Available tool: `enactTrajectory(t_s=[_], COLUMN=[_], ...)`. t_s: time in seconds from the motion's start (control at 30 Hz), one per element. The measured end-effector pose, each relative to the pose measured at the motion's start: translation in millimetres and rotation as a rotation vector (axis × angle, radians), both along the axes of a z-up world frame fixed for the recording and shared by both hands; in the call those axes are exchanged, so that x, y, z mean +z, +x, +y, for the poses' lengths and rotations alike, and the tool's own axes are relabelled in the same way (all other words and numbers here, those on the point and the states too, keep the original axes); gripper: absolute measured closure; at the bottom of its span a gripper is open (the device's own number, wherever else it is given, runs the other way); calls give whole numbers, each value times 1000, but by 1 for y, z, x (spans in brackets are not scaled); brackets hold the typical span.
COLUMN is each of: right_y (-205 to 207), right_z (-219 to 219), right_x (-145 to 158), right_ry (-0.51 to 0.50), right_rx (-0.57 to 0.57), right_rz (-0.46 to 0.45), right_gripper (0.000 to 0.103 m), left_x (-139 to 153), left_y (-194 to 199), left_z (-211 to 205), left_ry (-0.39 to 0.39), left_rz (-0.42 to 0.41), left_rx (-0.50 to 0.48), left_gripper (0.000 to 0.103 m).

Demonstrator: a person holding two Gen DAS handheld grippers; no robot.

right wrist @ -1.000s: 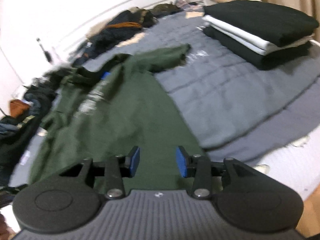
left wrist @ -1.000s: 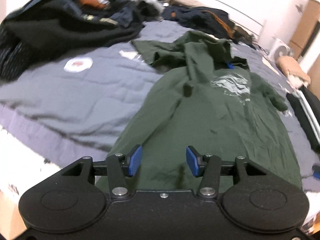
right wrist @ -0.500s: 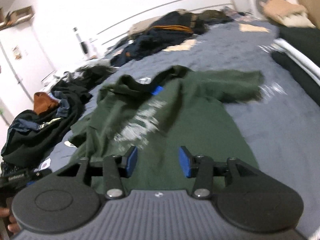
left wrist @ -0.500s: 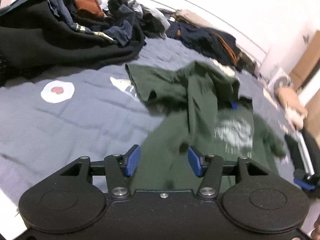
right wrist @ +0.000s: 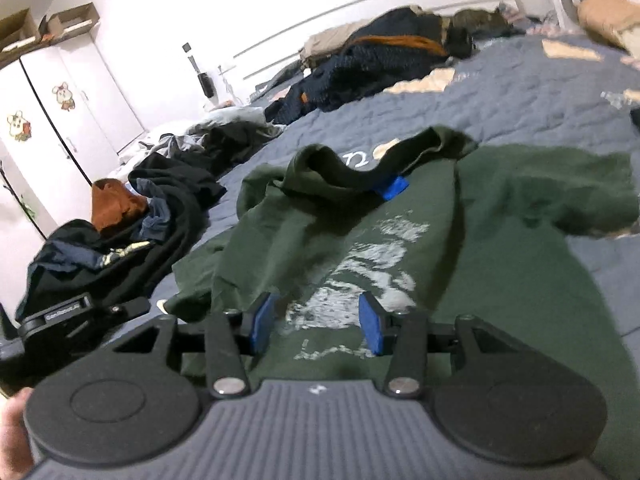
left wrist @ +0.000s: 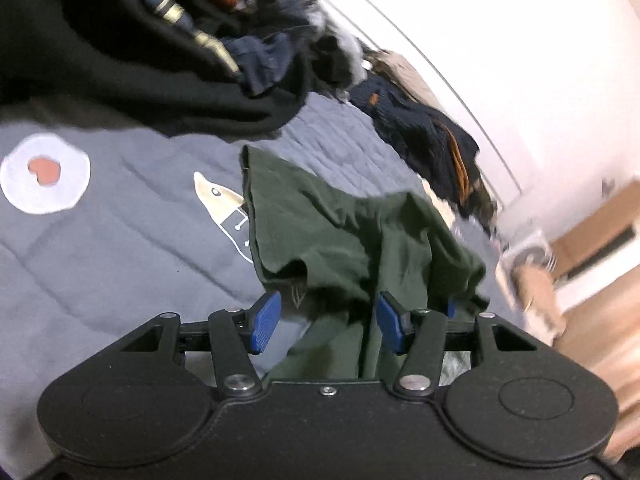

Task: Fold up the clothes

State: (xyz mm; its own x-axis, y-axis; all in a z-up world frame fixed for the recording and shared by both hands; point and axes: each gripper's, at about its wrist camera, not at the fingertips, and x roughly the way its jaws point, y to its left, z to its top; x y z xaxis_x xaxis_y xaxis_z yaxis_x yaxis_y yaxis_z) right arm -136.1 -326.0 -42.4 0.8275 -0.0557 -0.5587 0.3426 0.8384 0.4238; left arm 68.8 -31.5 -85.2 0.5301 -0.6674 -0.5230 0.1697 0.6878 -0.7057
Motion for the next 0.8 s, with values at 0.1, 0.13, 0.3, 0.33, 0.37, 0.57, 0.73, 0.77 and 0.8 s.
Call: enactTrajectory(t_s=[0.1,0.13,0.3,0.33,0.37,0.57,0.73,0.77,0.8], right_y=[7,8,13,13,12,12,15,15,15], right_z=[1,1,2,2,3,4,4,3,2], right_x=[1,3,11,12,12,8,6,6,5], right_ry=[14,15,5,0,-4,-4,4,6,8], right_rx=[8,9,7,8,8,17,29,31,30], right_rz=[-6,-7,-15,-20,-22,-22,-23,-22,-19], right_gripper=[57,57,57,57,57,57,57,56,56], left_x=[-6,-7,-13,-16,-20,-33,-42,-44,-46], left_y=[11,14,25,26,26,30,34,36,38], left_z=[0,-2,-8,-8,-9,-17,-25,-25,-25], left_ry=[-38,-42,-50,-59,-70,-132,-133,-132,-131], left_rz=[39,49,83,95,106,168,199,203,206], left_rx=[24,25,24,29,32,42,59,65,71], left_gripper=[50,50,50,50,50,49,48,48,48])
